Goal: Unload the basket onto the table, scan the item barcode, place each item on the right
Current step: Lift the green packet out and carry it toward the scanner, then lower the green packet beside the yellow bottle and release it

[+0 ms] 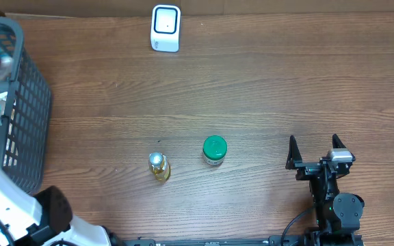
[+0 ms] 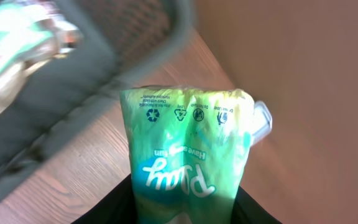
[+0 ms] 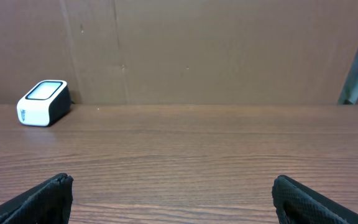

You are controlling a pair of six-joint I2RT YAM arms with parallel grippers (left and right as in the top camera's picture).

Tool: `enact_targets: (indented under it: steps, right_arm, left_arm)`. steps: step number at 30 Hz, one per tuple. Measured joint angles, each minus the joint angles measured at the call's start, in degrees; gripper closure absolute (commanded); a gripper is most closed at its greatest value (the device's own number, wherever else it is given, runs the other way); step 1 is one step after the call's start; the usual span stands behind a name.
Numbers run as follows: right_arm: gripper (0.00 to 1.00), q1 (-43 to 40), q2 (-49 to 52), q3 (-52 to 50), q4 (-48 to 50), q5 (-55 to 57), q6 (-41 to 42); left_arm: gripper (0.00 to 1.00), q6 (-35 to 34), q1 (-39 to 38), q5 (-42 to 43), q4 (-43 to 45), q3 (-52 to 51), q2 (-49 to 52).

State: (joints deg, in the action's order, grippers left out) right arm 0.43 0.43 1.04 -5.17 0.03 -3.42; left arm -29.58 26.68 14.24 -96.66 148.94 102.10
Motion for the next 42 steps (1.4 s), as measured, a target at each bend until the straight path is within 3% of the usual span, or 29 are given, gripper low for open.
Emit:
enact_targets:
  steps: [6, 15, 22, 33, 36, 39, 40, 42]
  right_arm:
    - [0.00, -0.02, 0.00, 0.00, 0.02, 0.00, -0.02]
    - [0.00, 0.00, 0.00, 0.00, 0.04, 0.02, -0.02]
    - [0.00, -0.02, 0.00, 0.00, -0.02, 0.00, 0.00]
    - [0.00, 0.00, 0.00, 0.00, 0.02, 0.00, -0.02]
    - [0.00, 0.00, 0.00, 0.00, 0.02, 0.00, -0.02]
    - [0.00, 0.00, 0.00, 0.00, 0.02, 0.02, -0.02]
    - [0.00, 0.00, 0.00, 0.00, 0.00, 0.00, -0.02]
    - [0.00, 0.00, 0.00, 0.02, 0.02, 0.00, 0.00]
  left_arm:
    - [0.60, 5.70, -13.86, -4.96, 0.04, -6.69, -0.22]
    - [0.61, 7.72, -28.70, -13.70, 1.68, -30.69, -0.20]
    - [0.60, 5.70, -37.03, -21.68, 11.45, -51.45, -0.09]
    - [0.58, 4.46, -42.45, -24.26, 33.59, -76.54, -0.07]
    - [0.54, 4.50, -42.60, -24.81, 38.12, -80.74, -0.07]
    - [0.44, 4.57, -42.62, -25.16, 41.07, -83.54, -0.07]
    - [0.39, 4.52, -42.62, -25.24, 41.59, -84.02, -0.07]
    - [0.19, 4.79, -42.62, -25.29, 42.51, -84.61, -0.07]
